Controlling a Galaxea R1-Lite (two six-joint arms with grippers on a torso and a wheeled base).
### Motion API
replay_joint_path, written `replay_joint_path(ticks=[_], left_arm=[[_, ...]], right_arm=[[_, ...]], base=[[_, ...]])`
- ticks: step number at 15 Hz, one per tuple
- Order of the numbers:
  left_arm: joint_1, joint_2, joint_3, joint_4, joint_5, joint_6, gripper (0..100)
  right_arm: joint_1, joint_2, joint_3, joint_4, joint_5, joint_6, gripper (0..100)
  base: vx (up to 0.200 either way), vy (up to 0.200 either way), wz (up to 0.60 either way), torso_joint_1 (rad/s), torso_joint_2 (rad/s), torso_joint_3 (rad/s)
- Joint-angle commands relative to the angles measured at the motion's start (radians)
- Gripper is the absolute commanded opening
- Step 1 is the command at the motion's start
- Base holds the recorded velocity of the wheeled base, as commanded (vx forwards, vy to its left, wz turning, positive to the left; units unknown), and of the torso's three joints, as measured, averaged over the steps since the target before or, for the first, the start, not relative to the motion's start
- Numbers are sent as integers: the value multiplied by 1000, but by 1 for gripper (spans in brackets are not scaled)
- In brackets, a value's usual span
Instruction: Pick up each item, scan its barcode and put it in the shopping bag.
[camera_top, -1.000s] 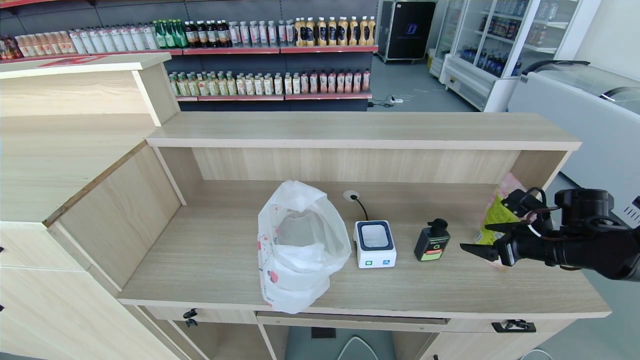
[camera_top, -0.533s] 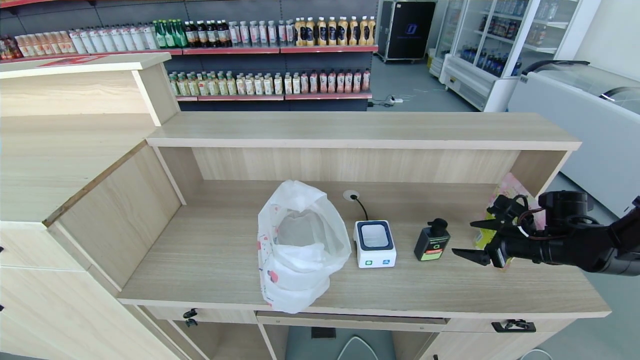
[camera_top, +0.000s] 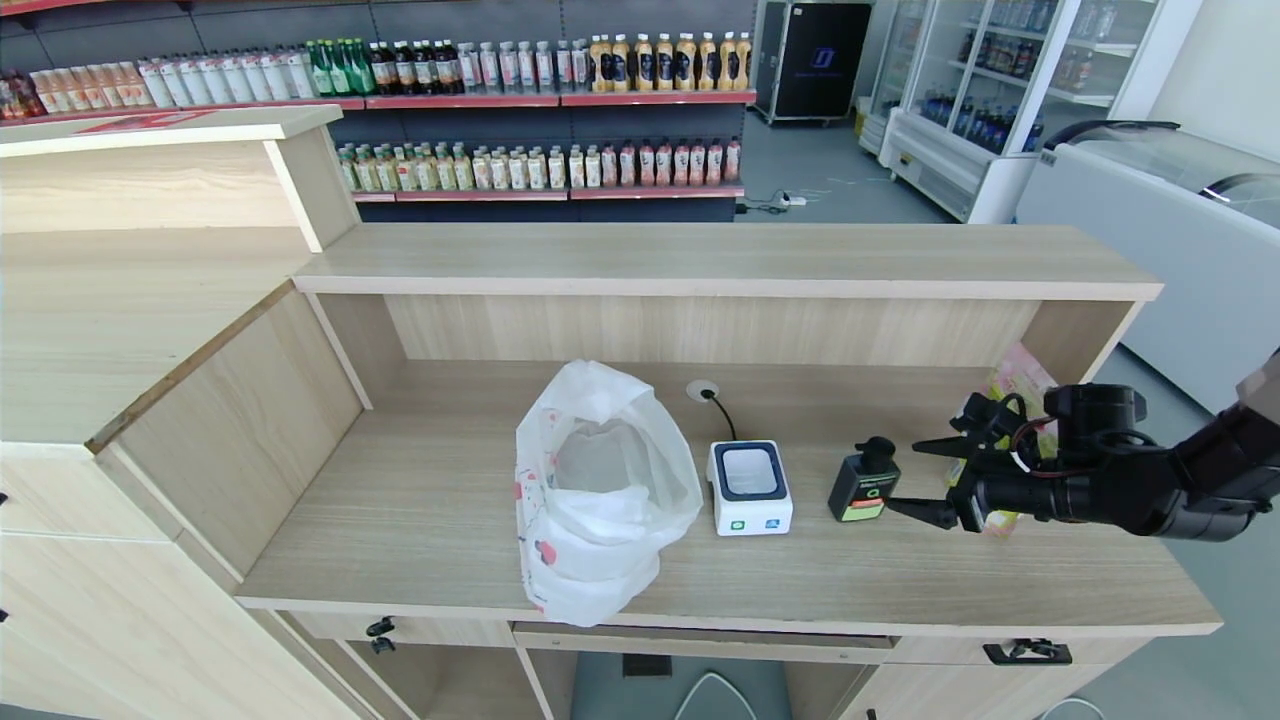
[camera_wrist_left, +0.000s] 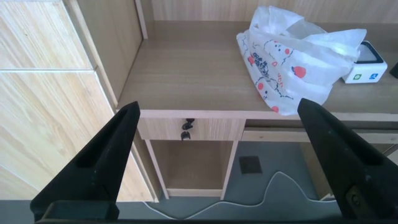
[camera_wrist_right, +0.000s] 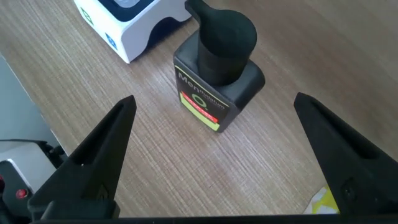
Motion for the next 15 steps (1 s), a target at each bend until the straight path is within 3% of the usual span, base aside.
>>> replay_joint_path(ticks=[1, 15], left_arm=[[0, 1, 0, 0, 0, 0, 100], [0, 1, 0, 0, 0, 0, 100]], right_arm=[[11, 18, -3, -1, 0, 1, 100], [61, 126, -129, 5, 34, 6, 100]], base=[[0, 0, 0, 0, 0, 0], [0, 0, 0, 0, 0, 0]])
